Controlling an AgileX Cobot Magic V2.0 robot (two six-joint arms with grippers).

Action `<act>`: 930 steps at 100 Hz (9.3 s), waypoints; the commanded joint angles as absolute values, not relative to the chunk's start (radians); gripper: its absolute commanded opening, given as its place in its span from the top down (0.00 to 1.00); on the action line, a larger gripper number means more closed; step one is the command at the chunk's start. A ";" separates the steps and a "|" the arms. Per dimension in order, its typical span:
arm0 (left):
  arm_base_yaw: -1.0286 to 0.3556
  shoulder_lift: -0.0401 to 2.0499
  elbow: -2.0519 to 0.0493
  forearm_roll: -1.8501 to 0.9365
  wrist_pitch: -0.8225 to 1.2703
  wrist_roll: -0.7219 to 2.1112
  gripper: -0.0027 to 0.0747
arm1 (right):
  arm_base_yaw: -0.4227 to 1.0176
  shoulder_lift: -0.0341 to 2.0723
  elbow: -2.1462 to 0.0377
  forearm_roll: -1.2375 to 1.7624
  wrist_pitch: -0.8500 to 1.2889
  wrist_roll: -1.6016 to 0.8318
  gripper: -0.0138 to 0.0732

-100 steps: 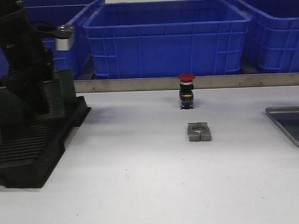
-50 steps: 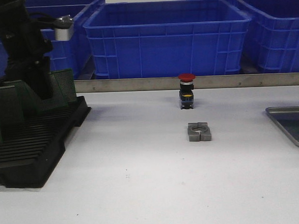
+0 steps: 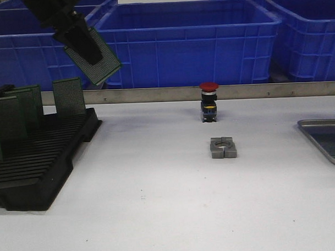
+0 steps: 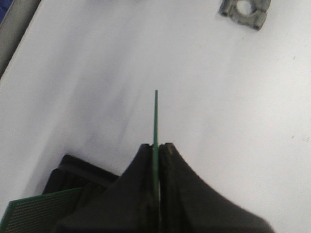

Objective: Place circuit board on tray

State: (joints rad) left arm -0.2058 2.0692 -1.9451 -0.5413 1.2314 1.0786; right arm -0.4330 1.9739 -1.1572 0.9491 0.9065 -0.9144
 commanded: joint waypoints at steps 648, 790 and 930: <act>-0.564 2.001 -1.978 -0.716 1.271 0.989 0.11 | -0.490 1.951 -1.184 1.006 1.066 -0.926 0.52; -0.535 1.698 -1.923 -0.558 0.970 0.635 0.11 | -0.312 1.475 -1.184 1.000 0.866 -0.935 0.27; -0.136 0.336 -0.467 -0.589 0.185 0.589 0.15 | 0.013 0.364 -0.359 1.072 0.039 -1.075 0.27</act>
State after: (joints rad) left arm -0.1381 0.3720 -0.4647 -0.5673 0.2615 0.5971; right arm 0.0108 0.4096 -0.3610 1.0529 0.0852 -1.0662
